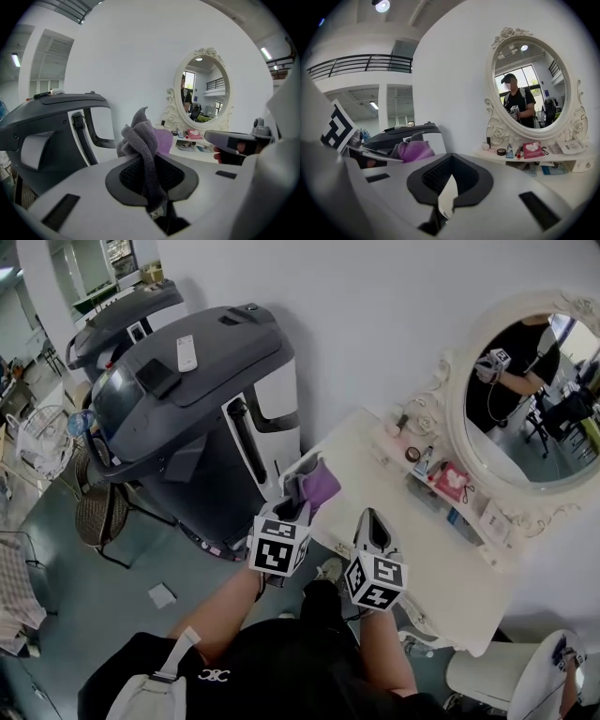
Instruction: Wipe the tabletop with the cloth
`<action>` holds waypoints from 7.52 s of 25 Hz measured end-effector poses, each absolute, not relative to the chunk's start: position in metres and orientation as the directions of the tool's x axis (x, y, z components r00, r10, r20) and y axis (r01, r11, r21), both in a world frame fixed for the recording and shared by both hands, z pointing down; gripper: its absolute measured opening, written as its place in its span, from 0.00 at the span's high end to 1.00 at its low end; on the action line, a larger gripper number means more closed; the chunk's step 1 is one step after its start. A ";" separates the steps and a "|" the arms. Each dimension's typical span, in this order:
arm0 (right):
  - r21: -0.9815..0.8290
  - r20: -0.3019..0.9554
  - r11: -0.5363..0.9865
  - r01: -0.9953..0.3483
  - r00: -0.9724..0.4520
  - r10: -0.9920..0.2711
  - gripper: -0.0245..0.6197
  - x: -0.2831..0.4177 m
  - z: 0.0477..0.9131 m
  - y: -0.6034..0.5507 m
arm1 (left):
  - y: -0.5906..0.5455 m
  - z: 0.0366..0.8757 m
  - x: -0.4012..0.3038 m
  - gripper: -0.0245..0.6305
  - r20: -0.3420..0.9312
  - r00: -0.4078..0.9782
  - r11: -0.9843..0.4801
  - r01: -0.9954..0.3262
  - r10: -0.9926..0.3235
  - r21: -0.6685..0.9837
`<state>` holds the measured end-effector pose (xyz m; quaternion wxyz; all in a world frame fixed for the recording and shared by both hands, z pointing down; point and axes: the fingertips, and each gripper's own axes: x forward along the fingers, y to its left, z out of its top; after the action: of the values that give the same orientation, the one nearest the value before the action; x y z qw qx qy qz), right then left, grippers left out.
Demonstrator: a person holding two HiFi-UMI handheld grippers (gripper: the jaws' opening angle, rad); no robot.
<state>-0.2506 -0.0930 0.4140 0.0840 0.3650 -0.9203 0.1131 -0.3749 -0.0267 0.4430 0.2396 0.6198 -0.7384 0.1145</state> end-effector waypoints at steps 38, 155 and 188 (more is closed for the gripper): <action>-0.103 0.381 0.403 -0.910 -0.410 -0.829 0.96 -0.251 0.434 -0.317 | -0.416 0.566 -0.471 0.88 0.738 0.233 -0.486 -0.862 -0.634 -0.146; -0.244 0.542 -0.265 -0.933 0.096 -0.835 0.96 0.037 0.532 0.100 | -0.120 0.657 -0.162 0.88 0.809 0.481 -0.793 -0.609 -0.338 0.031; -0.264 0.558 -0.270 -0.926 0.081 -0.826 0.96 0.219 0.535 0.003 | -0.109 0.658 0.125 0.88 0.805 0.567 -0.902 -0.421 -0.178 0.097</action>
<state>0.2186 0.0033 0.5353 0.0790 0.7309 -0.5992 0.3170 0.1254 -0.1090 0.6577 0.1405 0.8738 -0.1714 0.4328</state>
